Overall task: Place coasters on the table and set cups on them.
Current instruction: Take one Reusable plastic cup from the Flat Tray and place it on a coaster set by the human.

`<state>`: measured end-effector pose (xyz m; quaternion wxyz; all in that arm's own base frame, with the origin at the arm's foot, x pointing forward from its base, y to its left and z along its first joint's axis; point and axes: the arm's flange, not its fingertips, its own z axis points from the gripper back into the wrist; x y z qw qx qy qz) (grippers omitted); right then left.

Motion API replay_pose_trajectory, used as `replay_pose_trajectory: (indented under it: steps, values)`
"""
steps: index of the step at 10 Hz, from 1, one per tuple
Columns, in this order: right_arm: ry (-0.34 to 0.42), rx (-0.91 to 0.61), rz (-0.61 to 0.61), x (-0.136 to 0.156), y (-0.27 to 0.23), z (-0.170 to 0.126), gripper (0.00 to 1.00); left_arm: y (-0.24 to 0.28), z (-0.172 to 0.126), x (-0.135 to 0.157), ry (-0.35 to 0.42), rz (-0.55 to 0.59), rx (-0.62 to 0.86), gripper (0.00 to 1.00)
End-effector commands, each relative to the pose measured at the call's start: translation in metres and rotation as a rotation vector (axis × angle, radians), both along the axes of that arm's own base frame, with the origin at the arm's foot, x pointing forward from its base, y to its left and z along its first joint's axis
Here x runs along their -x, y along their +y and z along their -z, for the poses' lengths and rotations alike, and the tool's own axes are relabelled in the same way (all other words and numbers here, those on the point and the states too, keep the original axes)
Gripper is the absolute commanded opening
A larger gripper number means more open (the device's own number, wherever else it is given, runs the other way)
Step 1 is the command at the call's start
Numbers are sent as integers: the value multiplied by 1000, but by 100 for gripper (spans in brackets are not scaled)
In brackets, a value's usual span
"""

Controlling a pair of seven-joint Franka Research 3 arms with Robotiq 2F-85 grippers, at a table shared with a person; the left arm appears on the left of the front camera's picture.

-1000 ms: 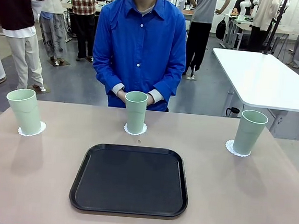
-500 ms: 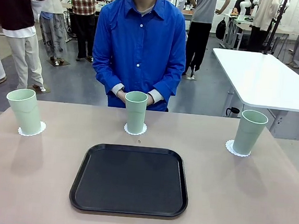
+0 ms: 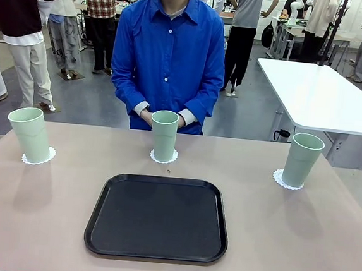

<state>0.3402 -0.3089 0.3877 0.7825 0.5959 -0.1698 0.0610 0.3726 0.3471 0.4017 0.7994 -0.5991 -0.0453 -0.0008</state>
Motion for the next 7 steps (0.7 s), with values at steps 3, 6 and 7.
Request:
replay_pose_trajectory:
  steps: [3, 6, 7]
  values:
    - [7, -1, -3, 2, 1, 2, 100, -1, -1, 2, 3, -9, -10, 100]
    - [7, -1, -3, 2, 1, 2, 100, -1, -1, 2, 3, -9, -10, 100]
    - [7, -1, -3, 2, 1, 2, 100, -1, -1, 2, 3, -9, -10, 100]
